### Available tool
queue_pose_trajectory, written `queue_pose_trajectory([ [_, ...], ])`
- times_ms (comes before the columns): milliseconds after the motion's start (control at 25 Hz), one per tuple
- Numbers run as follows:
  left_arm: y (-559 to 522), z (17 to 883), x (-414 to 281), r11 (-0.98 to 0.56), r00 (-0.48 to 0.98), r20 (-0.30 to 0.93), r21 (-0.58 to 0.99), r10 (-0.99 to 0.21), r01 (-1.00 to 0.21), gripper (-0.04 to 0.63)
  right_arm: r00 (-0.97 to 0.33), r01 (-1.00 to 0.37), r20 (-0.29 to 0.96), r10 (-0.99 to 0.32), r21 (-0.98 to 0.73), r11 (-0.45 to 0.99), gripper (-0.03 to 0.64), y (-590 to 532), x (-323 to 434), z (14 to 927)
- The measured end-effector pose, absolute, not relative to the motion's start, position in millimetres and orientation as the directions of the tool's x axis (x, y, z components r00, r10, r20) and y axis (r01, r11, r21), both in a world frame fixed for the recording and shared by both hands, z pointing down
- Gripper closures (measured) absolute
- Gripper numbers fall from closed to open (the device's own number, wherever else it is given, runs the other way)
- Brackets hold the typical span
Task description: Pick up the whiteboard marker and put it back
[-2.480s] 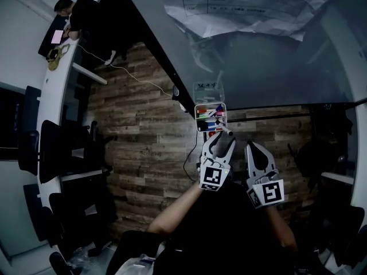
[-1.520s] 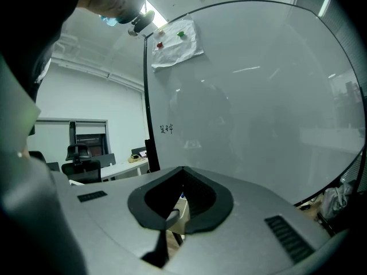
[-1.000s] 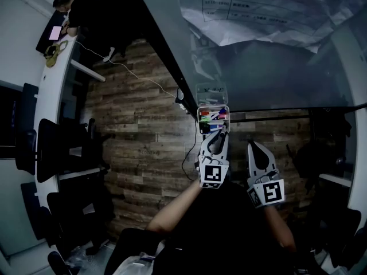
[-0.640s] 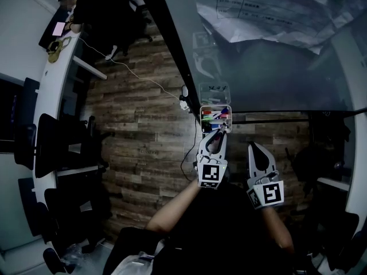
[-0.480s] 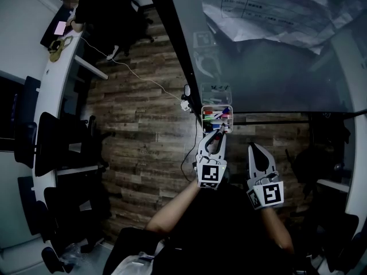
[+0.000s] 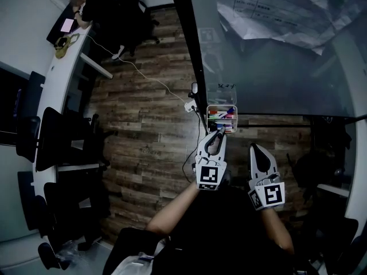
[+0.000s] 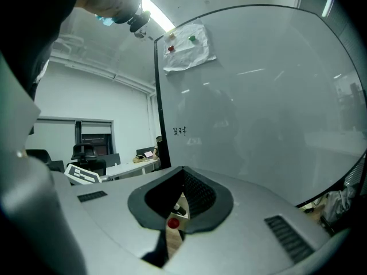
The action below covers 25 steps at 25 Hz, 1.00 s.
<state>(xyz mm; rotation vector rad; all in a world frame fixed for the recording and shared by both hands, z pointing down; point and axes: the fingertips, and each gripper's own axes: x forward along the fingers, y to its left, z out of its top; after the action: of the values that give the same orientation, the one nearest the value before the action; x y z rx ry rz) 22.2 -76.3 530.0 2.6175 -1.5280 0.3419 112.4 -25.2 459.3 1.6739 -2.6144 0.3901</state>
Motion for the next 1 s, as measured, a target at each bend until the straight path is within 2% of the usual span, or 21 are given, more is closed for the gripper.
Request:
queue_pose_trajectory([
  [1000, -42, 459, -22, -0.447, 0.438, 0.162, -0.02, -0.884, -0.894, 0.52, -0.46, -0.879, 0.093, -0.883, -0.187, 0.439, 0.603, -5, 92, 446],
])
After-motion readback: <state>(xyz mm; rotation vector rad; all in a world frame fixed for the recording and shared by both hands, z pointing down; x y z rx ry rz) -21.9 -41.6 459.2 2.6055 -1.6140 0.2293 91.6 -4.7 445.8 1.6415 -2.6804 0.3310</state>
